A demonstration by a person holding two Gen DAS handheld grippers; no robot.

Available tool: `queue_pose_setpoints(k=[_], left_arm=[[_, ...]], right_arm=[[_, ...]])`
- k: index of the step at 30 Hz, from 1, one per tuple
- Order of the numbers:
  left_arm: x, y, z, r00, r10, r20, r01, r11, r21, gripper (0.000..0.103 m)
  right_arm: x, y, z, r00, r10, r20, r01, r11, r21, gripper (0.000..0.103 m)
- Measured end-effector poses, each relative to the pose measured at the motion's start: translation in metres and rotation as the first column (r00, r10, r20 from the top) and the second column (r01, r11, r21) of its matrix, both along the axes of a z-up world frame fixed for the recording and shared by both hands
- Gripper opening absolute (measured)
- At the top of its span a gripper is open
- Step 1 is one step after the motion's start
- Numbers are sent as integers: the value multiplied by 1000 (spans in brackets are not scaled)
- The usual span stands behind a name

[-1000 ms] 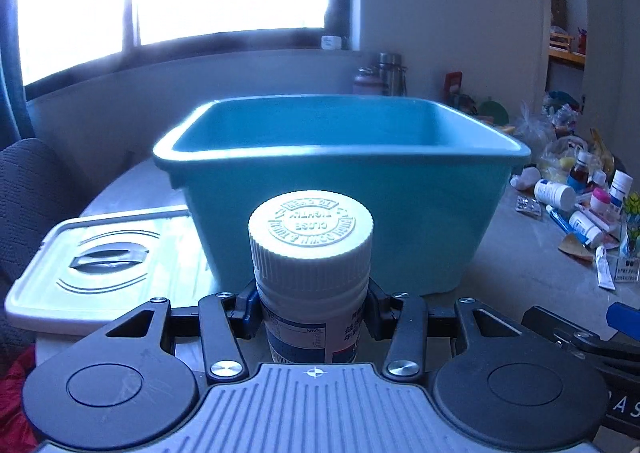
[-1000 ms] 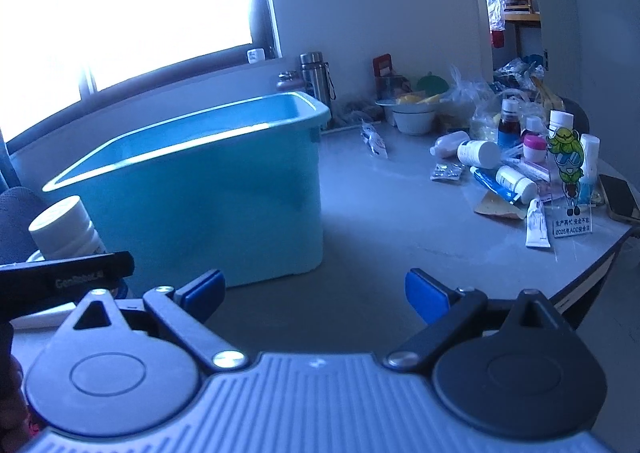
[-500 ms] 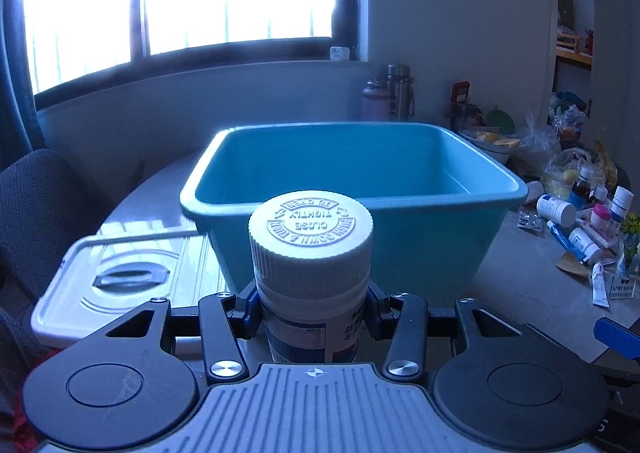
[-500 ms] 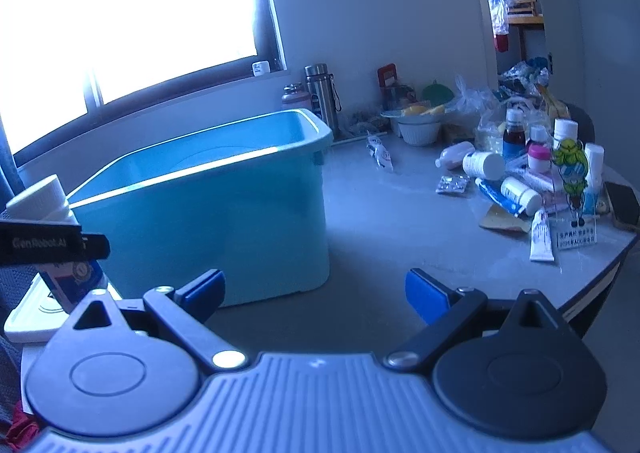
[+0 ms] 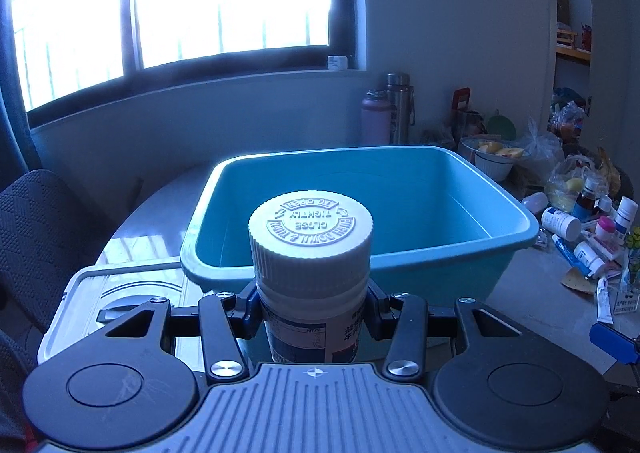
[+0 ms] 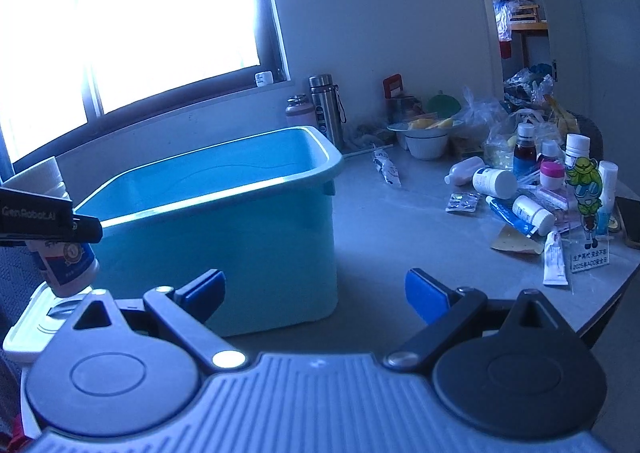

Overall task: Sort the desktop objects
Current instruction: 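Lift the white pill bottle with the left gripper and carry it over the bin, then open the left gripper to drop the white pill bottle into the bin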

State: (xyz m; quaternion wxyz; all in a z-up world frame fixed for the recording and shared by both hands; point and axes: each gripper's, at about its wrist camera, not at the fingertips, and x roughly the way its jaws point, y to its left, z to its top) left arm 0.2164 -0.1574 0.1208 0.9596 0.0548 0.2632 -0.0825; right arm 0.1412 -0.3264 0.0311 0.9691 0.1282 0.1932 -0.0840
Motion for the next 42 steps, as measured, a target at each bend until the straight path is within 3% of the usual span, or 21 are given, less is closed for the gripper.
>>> queue_pose_setpoints(k=[27,42], left_arm=[[64,-5,26,998,-52,40,54,998,-44,48],[100,-7,6,999,-38,-19,37,999,-38,48]], right_arm=[[54,11,9,1000,-28,-5,28,1000,10,97],[75,17,1,999,-24,-38,24,1000,7,97]])
